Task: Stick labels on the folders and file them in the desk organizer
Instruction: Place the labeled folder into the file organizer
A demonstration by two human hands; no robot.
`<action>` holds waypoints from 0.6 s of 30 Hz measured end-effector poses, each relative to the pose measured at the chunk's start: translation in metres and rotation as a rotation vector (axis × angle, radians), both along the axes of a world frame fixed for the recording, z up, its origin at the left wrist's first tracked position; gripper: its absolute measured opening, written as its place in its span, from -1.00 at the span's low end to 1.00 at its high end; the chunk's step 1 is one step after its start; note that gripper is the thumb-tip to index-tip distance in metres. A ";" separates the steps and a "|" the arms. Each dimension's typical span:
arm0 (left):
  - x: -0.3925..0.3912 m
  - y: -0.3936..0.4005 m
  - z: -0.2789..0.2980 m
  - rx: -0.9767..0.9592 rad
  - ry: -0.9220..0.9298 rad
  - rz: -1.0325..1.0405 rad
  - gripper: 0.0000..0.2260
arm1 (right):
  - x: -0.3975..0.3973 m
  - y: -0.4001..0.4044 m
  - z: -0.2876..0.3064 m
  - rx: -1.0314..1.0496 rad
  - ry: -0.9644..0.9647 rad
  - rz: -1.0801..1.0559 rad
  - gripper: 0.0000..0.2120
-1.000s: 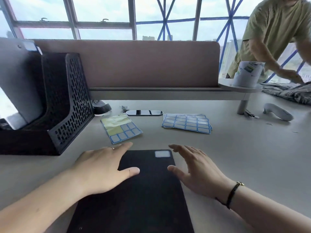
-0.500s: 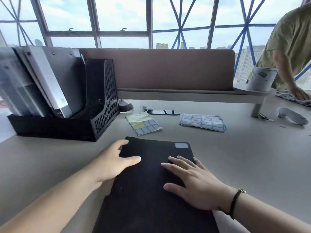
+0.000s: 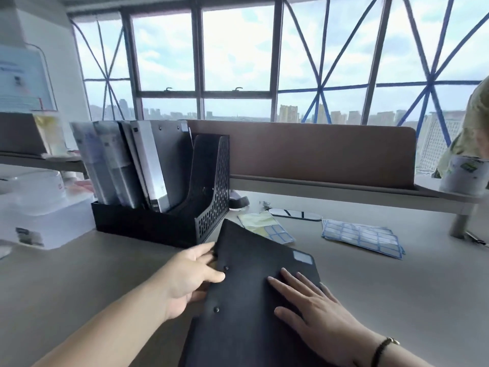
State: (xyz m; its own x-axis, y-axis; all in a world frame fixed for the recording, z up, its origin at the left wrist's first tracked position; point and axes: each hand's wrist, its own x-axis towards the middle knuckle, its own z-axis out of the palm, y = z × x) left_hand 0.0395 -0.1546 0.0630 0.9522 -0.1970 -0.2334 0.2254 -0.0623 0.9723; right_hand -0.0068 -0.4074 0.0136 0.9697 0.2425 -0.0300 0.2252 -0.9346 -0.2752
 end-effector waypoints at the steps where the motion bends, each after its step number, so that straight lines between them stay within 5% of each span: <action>1: 0.003 0.006 0.002 -0.002 -0.012 0.008 -0.31 | 0.006 0.007 0.002 0.008 -0.007 0.007 -0.24; 5: 0.011 0.032 0.022 -0.066 -0.117 0.102 -0.31 | 0.035 0.041 0.017 0.039 -0.007 0.065 -0.49; 11: 0.030 0.080 0.052 -0.292 -0.258 0.332 -0.33 | 0.079 0.100 0.059 0.080 -0.194 0.181 -0.29; 18: 0.062 0.097 0.108 -0.419 -0.685 0.519 -0.38 | 0.141 0.164 0.113 0.259 -0.296 0.255 -0.14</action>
